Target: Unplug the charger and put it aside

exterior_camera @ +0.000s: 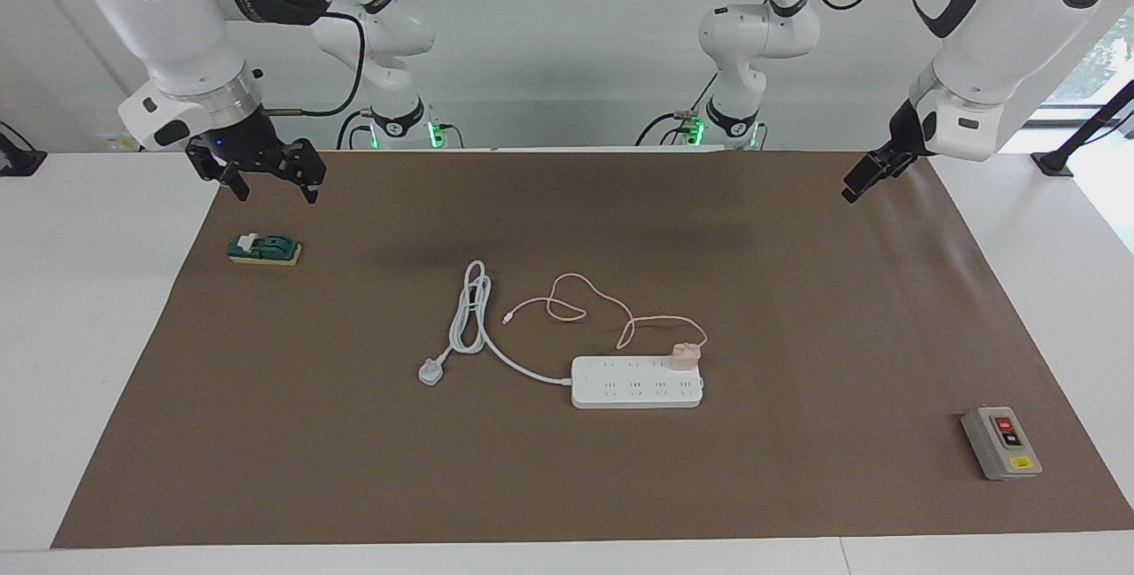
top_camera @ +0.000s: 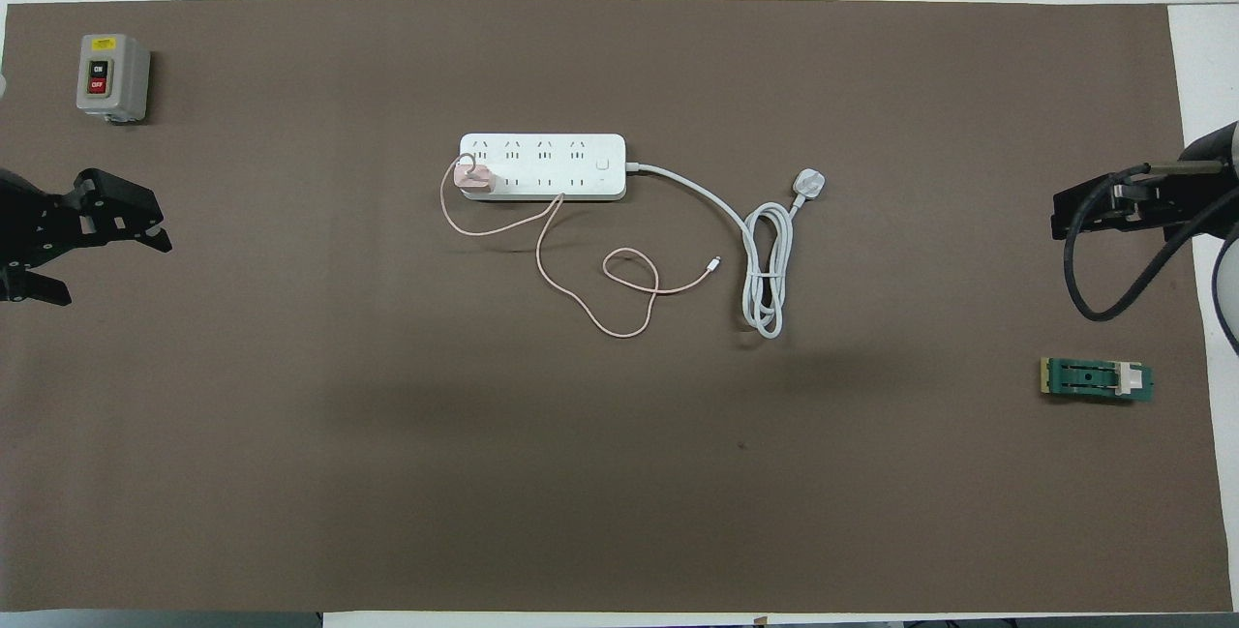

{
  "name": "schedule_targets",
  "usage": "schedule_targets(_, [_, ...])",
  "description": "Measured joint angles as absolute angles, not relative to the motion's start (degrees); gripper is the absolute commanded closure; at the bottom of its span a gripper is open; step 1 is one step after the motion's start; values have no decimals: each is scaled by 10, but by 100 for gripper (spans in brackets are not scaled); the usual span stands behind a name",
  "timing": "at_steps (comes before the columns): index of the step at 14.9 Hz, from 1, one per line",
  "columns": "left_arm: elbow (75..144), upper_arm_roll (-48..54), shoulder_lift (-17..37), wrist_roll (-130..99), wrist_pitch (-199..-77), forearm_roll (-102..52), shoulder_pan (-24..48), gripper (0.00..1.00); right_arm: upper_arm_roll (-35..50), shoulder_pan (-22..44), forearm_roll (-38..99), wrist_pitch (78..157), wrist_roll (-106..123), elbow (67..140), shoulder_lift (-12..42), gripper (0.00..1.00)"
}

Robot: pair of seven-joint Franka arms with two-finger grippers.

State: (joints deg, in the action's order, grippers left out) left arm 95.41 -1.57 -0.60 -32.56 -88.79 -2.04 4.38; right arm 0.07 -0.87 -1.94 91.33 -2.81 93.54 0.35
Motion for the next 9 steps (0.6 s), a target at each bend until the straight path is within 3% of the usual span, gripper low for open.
schedule_targets(9, [1009, -11, 8, -822, -1037, -43, 86, 0, 15, 22, -19, 931, -439, 935, 3, 0])
